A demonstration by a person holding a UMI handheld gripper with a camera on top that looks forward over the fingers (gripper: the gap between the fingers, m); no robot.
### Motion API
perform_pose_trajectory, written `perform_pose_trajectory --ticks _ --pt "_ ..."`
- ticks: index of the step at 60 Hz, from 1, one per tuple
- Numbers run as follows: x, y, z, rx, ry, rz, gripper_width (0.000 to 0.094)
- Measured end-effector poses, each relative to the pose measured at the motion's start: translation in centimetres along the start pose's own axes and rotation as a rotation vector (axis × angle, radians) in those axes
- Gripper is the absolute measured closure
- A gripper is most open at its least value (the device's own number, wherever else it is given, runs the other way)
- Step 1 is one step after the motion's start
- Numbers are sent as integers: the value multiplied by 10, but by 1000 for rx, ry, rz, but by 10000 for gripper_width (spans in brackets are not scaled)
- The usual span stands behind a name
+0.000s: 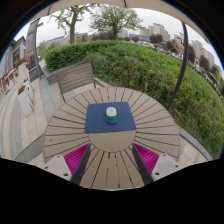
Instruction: Arrange mouse
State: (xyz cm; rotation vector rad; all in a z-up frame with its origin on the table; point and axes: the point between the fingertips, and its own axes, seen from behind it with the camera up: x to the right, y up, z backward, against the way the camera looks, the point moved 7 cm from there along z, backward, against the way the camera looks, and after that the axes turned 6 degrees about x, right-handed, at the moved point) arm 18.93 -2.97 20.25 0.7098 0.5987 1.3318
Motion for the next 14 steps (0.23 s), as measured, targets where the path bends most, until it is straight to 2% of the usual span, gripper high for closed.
perform_pose_trajectory --ticks 5,14 --pt "-1 -5 13 9 -4 -18 84" --pt "6 -7 16 18 -70 -31 82"
